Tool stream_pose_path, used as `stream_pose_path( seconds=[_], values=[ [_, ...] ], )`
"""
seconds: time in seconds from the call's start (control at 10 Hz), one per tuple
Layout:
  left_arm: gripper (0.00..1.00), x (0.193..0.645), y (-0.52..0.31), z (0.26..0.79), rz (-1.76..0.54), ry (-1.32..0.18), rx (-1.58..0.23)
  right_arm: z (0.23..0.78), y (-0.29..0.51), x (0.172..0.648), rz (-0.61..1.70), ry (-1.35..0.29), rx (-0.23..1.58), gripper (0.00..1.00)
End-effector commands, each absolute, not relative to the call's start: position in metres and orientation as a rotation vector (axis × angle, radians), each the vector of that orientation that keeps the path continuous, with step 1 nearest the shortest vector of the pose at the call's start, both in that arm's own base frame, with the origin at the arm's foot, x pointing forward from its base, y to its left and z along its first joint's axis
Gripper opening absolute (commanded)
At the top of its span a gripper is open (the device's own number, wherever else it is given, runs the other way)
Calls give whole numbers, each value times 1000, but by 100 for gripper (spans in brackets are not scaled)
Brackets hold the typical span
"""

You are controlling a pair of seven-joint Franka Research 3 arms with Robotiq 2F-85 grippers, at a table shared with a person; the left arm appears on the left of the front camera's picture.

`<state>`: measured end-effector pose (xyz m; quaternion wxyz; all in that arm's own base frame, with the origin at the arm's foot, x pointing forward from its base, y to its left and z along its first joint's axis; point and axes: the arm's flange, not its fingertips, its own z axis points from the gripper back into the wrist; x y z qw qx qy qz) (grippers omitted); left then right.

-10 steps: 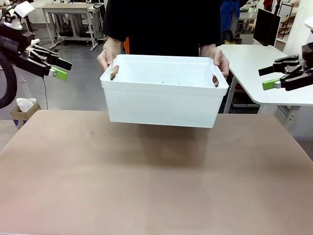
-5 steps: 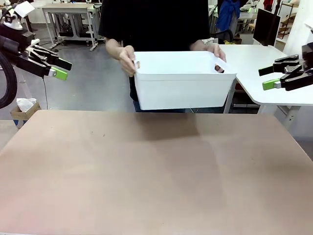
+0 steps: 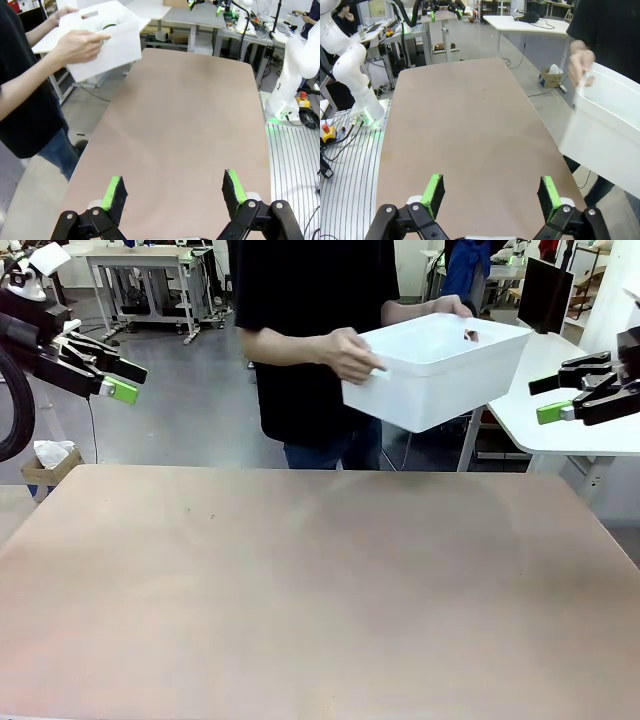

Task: Stack the cups and store them in the basket.
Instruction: Place the stack of Reusable plastic cups into the Pantry Basket.

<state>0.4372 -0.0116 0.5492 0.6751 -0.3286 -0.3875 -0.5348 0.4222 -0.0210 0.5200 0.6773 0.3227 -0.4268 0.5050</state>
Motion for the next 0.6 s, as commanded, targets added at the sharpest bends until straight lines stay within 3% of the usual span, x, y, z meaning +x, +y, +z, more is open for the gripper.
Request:
stream_pose_path(
  seconds=[0.0, 0.5],
  values=[
    [100, 438, -13, 552, -1186, -874, -739, 524, -19, 423, 1119, -970, 736, 100],
    [100, 438, -13, 552, -1186, -874, -739, 524, -19, 423, 1119, -970, 736, 100]
  ],
)
